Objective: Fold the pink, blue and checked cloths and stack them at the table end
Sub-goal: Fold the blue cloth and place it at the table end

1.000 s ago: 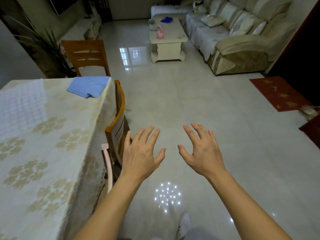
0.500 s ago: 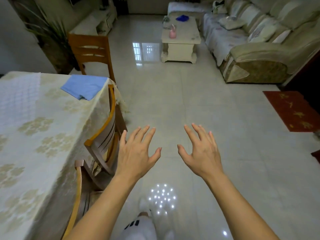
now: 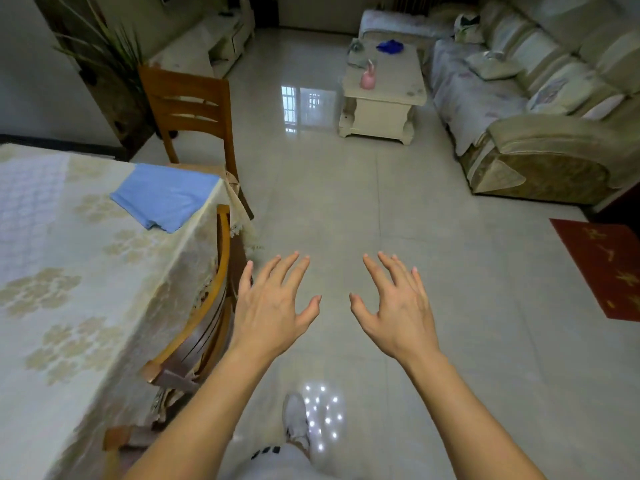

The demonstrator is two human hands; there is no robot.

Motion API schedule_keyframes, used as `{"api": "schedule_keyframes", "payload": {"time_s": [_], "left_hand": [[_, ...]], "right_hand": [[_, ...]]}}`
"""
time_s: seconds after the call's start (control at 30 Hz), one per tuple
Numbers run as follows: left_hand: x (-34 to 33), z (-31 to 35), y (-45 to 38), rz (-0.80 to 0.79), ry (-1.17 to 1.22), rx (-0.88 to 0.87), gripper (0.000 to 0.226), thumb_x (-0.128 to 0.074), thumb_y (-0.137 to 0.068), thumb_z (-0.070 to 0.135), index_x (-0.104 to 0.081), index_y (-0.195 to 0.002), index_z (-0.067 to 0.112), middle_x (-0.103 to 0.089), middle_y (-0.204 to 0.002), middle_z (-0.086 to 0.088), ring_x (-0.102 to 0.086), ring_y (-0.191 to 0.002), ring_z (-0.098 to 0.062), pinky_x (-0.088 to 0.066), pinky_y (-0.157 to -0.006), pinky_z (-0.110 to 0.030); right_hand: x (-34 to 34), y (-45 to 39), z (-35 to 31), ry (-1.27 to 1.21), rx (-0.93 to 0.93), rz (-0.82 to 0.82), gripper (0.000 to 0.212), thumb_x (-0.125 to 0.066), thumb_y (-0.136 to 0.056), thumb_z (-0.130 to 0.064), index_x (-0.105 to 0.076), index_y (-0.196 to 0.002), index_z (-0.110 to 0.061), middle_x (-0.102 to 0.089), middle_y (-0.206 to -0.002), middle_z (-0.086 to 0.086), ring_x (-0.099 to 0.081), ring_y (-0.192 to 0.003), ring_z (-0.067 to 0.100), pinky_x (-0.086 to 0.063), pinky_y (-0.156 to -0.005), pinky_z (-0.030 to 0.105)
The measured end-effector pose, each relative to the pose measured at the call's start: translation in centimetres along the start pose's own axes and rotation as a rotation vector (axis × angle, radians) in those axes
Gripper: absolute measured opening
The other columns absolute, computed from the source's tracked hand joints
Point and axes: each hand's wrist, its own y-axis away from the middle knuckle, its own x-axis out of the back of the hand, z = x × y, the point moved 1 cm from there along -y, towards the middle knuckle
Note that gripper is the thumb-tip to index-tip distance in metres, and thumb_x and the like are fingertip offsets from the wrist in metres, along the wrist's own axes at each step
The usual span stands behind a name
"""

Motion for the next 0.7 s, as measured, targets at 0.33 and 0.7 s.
{"api": "schedule_keyframes", "payload": {"time_s": [0.33, 0.7], "left_hand": [[-2.6, -6.4, -12.8, 0.0, 0.013, 0.03, 0.064, -0.049, -0.083, 0.057, -0.054, -0.138, 0.024, -0.055, -0.141, 0.004, -0.052, -0.13, -0.019, -0.032, -0.111, -0.054], [-6.3, -9.4, -23.0, 0.007, -0.001, 0.056, 0.063, -0.053, -0.082, 0.055, -0.055, -0.137, 0.025, -0.055, -0.141, 0.003, -0.052, -0.129, -0.02, -0.032, -0.112, -0.053]], "right_hand": [[-4.2, -14.9, -2.2, -0.022, 0.017, -0.036, 0.073, -0.037, -0.086, -0.06, -0.046, -0.148, -0.024, -0.043, -0.154, 0.005, -0.031, -0.148, 0.024, -0.014, -0.123, 0.044], [-7.8, -26.4, -0.7, 0.007, 0.057, -0.105, 0.073, -0.036, -0.087, -0.06, -0.045, -0.149, -0.022, -0.044, -0.154, 0.008, -0.034, -0.146, 0.027, -0.015, -0.122, 0.045]]}}
